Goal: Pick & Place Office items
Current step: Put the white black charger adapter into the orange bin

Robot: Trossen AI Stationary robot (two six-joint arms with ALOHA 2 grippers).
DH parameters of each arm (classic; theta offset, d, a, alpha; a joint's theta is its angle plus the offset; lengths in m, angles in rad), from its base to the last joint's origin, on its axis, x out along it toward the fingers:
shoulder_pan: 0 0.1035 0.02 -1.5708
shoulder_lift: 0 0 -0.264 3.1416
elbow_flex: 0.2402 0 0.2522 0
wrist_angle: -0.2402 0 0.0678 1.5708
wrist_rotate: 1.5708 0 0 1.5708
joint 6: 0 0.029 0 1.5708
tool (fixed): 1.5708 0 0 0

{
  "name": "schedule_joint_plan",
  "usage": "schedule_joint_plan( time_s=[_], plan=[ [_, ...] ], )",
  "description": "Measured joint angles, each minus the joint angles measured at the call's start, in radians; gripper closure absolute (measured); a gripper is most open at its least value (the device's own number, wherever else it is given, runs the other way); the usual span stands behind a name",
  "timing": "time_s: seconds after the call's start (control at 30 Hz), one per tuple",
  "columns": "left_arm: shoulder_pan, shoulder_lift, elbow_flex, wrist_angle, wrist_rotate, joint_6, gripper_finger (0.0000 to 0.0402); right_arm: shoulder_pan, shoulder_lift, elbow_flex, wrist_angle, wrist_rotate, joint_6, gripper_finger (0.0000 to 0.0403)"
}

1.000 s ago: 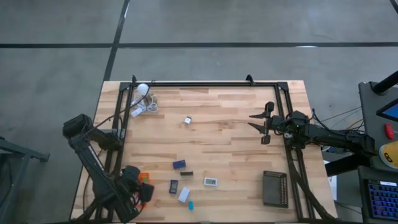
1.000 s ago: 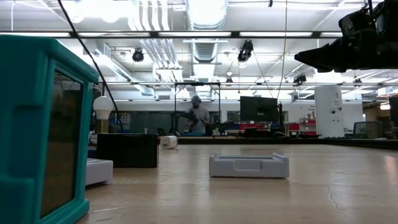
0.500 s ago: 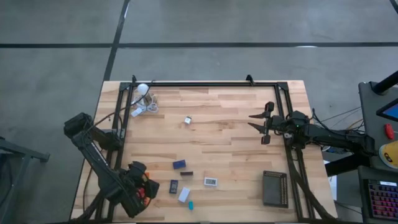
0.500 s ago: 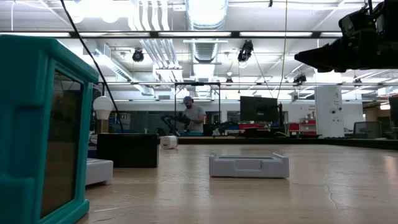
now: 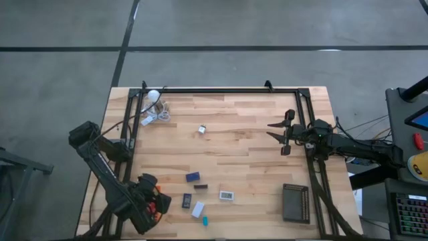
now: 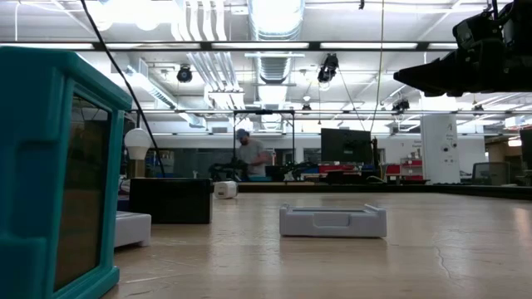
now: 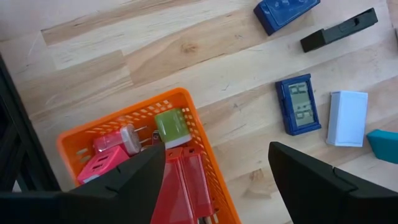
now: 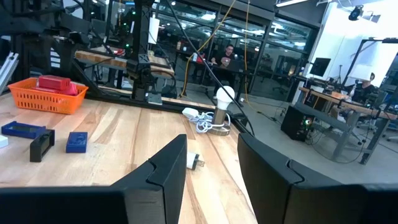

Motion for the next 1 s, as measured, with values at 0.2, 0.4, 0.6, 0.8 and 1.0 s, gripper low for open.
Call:
schedule_joint_plan(
  time_s=[0.2,0.4,0.6,0.8,1.0],
  plan=[
    [0.000,0.000,0.000,0.000,0.000,0.000,0.0113,0.000,0.000,0.000,0.000,0.000,0.000,0.0264],
    [0.009,0.000,-0.001,-0.015,-0.049,0.025,0.0113,0.000,0.000,0.000,0.000,0.000,0.000,0.0264],
    [0.064,0.000,-0.001,-0.030,-0.094,0.095,0.0113,0.000,0.000,0.000,0.000,0.000,0.000,0.0264],
    [0.134,0.000,-0.003,-0.006,-0.127,0.217,0.0113,0.000,0.000,0.000,0.000,0.000,0.000,0.0264],
    [0.215,0.000,-0.005,0.031,-0.144,0.356,0.0113,0.000,0.000,0.000,0.000,0.000,0.000,0.0264]
  ],
)
